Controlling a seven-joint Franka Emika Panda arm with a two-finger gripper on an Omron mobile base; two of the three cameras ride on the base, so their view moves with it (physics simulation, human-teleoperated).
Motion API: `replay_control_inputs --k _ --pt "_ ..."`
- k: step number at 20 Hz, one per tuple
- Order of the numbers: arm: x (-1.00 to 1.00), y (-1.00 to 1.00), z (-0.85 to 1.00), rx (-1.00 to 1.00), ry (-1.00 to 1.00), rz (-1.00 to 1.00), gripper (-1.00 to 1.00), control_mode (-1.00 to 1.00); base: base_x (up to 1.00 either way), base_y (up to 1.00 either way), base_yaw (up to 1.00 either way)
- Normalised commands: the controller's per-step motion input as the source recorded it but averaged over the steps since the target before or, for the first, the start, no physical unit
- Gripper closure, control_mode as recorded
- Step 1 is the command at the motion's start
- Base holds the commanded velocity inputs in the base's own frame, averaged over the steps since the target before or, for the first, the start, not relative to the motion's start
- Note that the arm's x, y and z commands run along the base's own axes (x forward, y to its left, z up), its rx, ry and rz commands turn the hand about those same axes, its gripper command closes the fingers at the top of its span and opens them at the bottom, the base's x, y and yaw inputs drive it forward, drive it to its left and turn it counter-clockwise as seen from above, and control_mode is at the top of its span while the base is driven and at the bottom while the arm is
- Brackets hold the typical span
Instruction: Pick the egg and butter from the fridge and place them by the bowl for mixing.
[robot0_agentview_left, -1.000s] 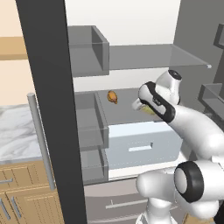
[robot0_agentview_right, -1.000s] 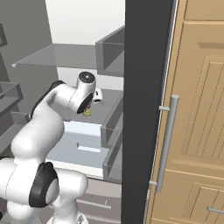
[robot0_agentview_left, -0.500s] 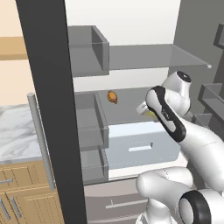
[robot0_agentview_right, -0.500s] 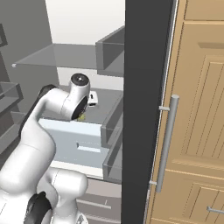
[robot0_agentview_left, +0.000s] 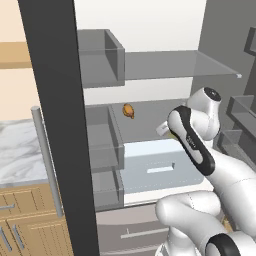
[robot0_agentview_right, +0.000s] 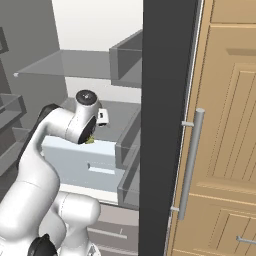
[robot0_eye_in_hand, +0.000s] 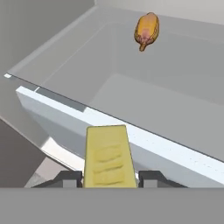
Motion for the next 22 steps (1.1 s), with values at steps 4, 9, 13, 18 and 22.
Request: replay_control_inputs --k 4,9,13,18,22 --pt "0.00 0.00 0.00 0.00 0.00 0.00 1.00 1.00 -0.26 0.00 0.00" --pt "0.00 0.00 0.00 0.00 0.00 0.00 1.00 1.00 -0.66 0.03 0.00" --pt "0.00 0.00 0.00 0.00 0.00 0.00 1.00 1.00 -0.74 0.07 0.00" --pt "0.00 0.00 0.00 0.00 0.00 0.00 1.00 1.00 -0.81 0.12 0.00" --pt "0.00 0.00 0.00 0.00 0.00 0.00 1.00 1.00 -0.83 0.15 0.00"
